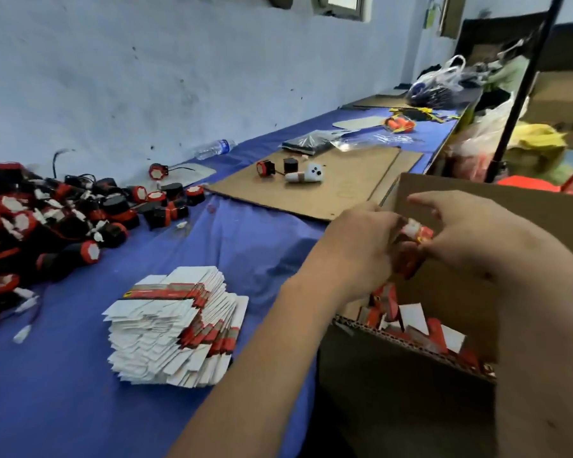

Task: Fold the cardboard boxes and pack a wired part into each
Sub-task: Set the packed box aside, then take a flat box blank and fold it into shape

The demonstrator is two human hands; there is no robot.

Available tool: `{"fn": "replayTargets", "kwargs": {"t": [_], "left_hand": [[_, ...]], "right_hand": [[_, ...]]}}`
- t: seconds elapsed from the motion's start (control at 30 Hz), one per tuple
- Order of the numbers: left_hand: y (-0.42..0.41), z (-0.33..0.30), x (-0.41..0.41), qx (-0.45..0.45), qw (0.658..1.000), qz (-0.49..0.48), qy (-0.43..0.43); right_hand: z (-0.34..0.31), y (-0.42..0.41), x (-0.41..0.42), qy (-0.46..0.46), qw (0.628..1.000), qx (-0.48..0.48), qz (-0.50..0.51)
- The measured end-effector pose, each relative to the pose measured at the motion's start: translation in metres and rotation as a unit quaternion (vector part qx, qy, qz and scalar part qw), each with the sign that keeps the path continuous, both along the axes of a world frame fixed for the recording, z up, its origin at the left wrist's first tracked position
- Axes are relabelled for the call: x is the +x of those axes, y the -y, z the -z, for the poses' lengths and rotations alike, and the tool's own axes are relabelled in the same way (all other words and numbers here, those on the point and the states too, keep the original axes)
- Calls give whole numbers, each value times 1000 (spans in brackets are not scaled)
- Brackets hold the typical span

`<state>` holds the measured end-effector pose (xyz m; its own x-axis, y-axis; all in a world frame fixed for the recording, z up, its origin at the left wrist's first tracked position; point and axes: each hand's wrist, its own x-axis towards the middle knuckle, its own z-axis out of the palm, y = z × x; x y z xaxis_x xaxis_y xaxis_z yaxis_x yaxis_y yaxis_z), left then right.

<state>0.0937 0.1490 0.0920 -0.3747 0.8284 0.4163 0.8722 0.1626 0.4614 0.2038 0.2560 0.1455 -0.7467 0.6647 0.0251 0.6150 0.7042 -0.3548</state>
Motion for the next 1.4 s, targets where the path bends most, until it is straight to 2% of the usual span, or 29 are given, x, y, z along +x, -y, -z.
{"fn": "replayTargets", "kwargs": {"t": [0.07, 0.13, 0.23, 0.3, 0.4, 0.5, 0.57, 0.63, 0.77, 0.93, 1.0, 1.1, 1.23, 1.3, 1.4], "left_hand": [[13, 9, -9, 31, 999, -27, 1], [36, 23, -24, 90, 993, -77, 9], [92, 50, -50, 135, 964, -222, 52], [131, 71, -67, 149, 918, -350, 111], [197, 98, -96, 149, 812, -542, 158], [247, 114, -126, 112, 736, -626, 233], [263, 120, -144, 103, 713, -629, 291], [267, 120, -155, 142, 709, -612, 321], [268, 116, -171, 258, 695, -595, 310], [285, 98, -166, 425, 696, -498, 295], [309, 90, -154, 486, 681, -478, 268], [353, 87, -129, 538, 644, -495, 223], [414, 94, -86, 574, 596, -522, 206], [443, 102, -69, 595, 579, -490, 266], [483, 121, -48, 574, 606, -413, 365]], "right_hand": [[2, 9, -9, -25, 999, -16, -12], [3, 25, -26, -86, 996, 7, -27], [15, 77, -77, -156, 982, -3, -102], [34, 115, -120, -133, 973, -48, -181], [76, 169, -186, -22, 953, -56, -297], [117, 198, -234, 26, 943, -46, -330], [136, 207, -254, 77, 938, -50, -334], [149, 210, -267, 99, 931, -59, -346], [155, 212, -277, 21, 919, -69, -388], [129, 230, -268, -99, 913, -80, -388], [118, 251, -262, -149, 901, -108, -393], [117, 304, -246, -193, 861, -210, -421], [140, 386, -221, -129, 804, -313, -490], [151, 413, -213, -100, 770, -379, -504], [164, 443, -205, -127, 708, -504, -478]]}}
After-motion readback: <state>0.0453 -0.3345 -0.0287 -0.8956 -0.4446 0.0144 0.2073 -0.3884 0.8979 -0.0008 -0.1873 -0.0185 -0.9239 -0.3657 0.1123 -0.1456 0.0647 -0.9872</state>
